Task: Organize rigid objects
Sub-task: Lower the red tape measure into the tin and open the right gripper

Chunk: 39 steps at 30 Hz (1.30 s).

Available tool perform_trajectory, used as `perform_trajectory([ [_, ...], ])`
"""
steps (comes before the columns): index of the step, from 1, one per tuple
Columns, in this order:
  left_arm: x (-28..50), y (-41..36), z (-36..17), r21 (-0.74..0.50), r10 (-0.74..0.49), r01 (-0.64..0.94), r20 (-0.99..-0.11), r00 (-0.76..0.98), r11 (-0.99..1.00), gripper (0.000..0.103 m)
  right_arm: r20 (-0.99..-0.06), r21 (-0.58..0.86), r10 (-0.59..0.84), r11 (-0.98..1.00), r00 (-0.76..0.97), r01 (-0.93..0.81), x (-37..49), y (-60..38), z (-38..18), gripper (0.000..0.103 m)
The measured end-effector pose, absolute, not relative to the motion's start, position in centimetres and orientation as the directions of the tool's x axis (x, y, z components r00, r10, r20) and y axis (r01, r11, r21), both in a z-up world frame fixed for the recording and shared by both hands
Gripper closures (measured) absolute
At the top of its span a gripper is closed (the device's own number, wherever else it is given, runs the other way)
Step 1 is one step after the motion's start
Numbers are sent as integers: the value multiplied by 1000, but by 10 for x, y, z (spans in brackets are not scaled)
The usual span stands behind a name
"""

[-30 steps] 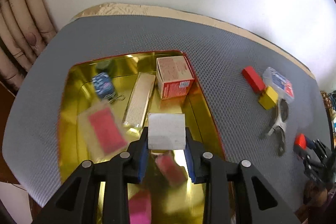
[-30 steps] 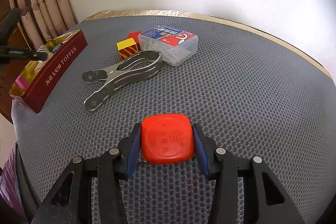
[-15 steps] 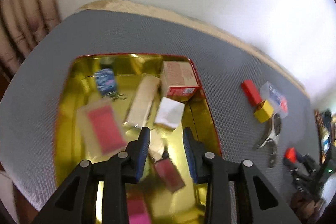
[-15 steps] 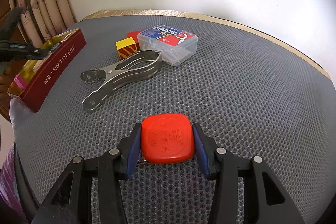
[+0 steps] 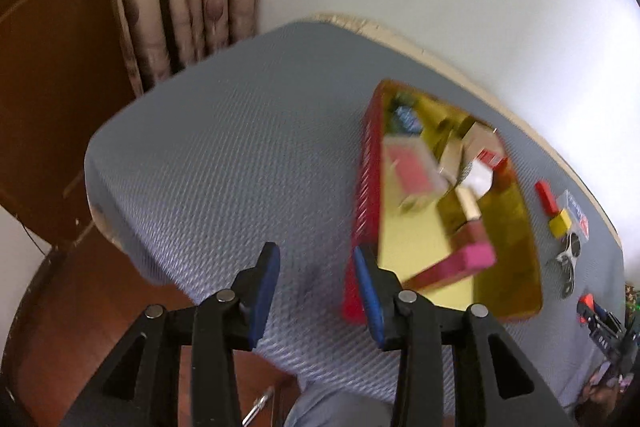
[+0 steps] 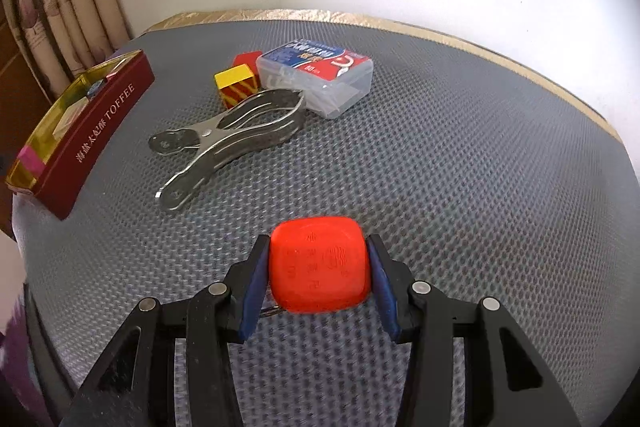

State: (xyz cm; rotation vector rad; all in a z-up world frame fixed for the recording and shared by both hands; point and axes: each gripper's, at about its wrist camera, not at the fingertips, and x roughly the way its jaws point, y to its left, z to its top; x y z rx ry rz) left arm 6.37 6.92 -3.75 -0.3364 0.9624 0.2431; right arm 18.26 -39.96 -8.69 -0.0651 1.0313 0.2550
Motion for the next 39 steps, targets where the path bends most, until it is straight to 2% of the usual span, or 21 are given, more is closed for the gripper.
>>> perform_trajectory([
  [5, 60, 65, -46, -223, 2, -344, -837, 547, 912, 64, -869, 124, 218, 965, 445, -230, 173, -381, -74, 59],
  [9, 58, 58, -42, -190, 24, -328, -833, 553, 925, 64, -845, 201, 295, 948, 447, -246, 167, -359, -51, 59],
  [14, 59, 56, -43, -213, -9, -315, -840, 542, 925, 64, -813, 253, 398, 899, 424, -358, 170, -297, -17, 59],
  [18, 56, 61, -39, -226, -6, -333, -836, 549, 916, 64, -805, 222, 444, 840, 394, -495, 169, -230, 0, 59],
  [25, 55, 57, -38, -216, -9, -315, -837, 547, 924, 64, -845, 182, 441, 768, 301, -613, 181, -139, -19, 59],
  [34, 59, 62, -44, -218, -17, -320, -850, 527, 922, 64, -869, 215, 445, 733, 217, -645, 209, -73, -43, 59],
  [39, 61, 68, -51, -235, -32, -342, -861, 507, 910, 64, -873, 188, 428, 736, 233, -650, 218, -52, -51, 59],
])
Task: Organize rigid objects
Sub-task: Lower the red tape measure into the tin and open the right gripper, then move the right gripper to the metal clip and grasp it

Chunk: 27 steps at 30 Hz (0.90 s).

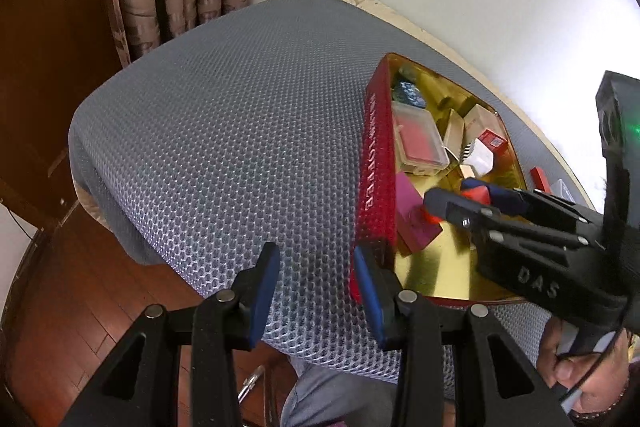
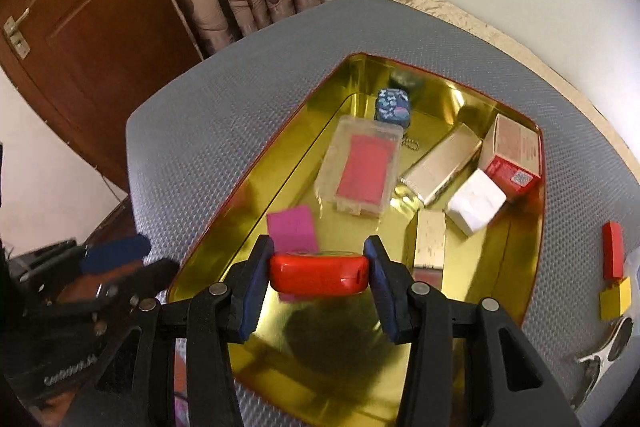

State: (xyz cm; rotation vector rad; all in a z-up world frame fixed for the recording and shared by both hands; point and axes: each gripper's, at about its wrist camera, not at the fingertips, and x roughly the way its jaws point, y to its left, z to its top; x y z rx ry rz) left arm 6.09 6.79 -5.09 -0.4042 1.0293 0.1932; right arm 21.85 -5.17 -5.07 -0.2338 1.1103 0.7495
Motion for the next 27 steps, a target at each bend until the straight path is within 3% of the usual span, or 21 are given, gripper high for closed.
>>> perform_trajectory([
  [10, 64, 66, -54, -227, -34, -333, -868, 496, 915, 64, -873, 140, 398, 758, 282, -636, 241, -54, -58, 56],
  [15, 65, 65, -53, -213, -24, -328, -868, 496, 920, 64, -823, 240, 480, 777, 302, -581, 250, -83, -44, 56],
  [19, 65, 64, -52, -207, -20, -324, -867, 498, 923, 64, -751, 255, 500, 822, 430, -509, 236, -134, -23, 43],
  [22, 63, 59, -48, -184, 4, -318, -860, 510, 930, 64, -705, 202, 395, 908, 589, -368, 216, -201, -15, 24],
  [25, 61, 52, -45, -152, 29, -304, -855, 518, 940, 64, -692, 57, 165, 983, 703, -175, 198, -274, -23, 18],
  [27, 60, 47, -43, -127, 50, -299, -852, 521, 946, 64, -727, -46, 8, 997, 687, -61, 197, -322, -38, 18],
])
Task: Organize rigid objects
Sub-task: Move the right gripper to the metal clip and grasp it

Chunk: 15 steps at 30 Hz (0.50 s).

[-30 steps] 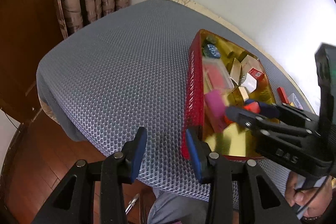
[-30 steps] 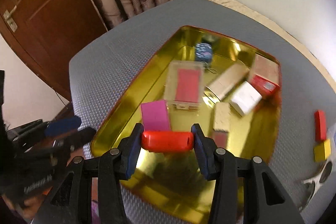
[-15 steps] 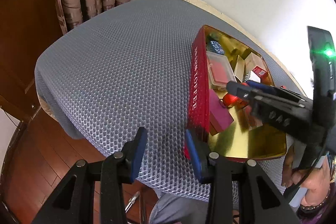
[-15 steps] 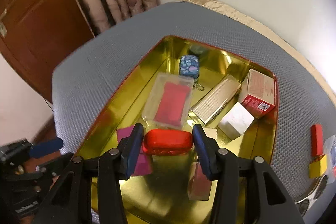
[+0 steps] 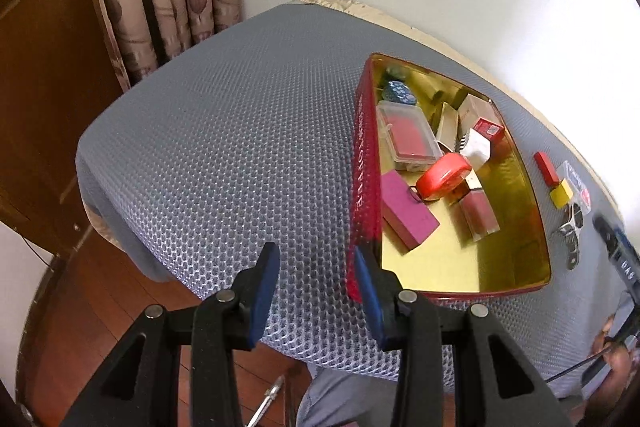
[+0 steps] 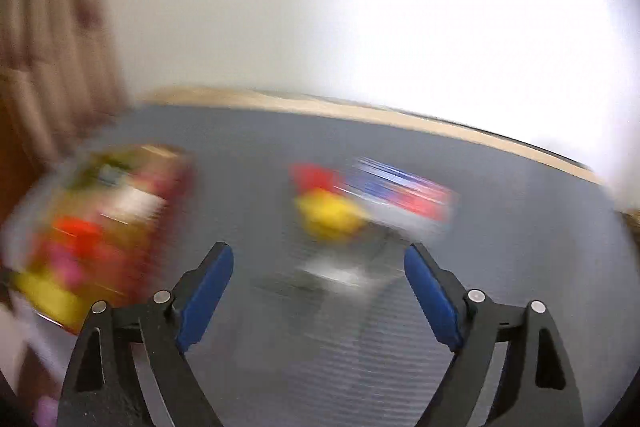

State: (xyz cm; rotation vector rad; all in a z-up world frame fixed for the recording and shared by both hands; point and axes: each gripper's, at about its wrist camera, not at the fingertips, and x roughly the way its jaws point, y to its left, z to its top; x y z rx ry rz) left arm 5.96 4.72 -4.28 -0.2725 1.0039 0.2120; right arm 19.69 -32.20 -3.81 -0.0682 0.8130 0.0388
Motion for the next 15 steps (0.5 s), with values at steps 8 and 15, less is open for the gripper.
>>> perform_trajectory([
  [8, 53, 38, -30, -46, 148, -315, -812, 564, 948, 64, -825, 22, -87, 983, 558, 184, 183, -443, -84, 24],
  [15, 52, 31, -28, 34, 210, -301, -790, 576, 953, 62, -850, 308, 142, 915, 506, 260, 203, -431, -78, 16],
])
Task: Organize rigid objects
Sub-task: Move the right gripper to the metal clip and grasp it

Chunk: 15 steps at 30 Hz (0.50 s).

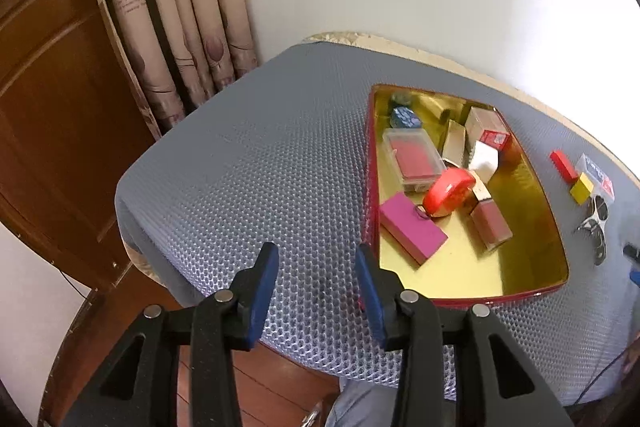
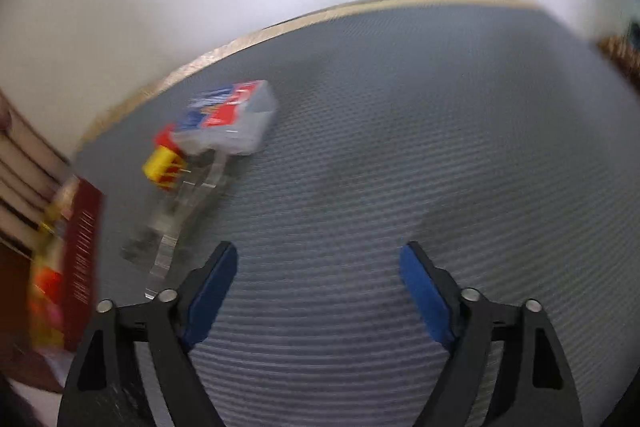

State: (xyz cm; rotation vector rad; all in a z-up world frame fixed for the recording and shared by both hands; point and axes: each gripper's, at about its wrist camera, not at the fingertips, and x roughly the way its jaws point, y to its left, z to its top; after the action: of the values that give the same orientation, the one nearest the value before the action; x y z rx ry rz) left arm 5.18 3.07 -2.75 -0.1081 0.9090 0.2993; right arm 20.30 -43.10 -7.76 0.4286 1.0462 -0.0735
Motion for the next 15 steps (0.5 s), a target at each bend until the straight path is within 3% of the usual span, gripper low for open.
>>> perform_trajectory([
  [5, 54, 30, -32, 25, 192, -291, -805, 561, 956, 62, -865, 397, 240, 865, 442, 308, 232, -394, -79, 15],
  [15, 55, 35, -35, -15, 152, -289, -824, 546, 957, 62, -920, 192, 59, 930, 388, 314, 268, -341, -90, 11],
])
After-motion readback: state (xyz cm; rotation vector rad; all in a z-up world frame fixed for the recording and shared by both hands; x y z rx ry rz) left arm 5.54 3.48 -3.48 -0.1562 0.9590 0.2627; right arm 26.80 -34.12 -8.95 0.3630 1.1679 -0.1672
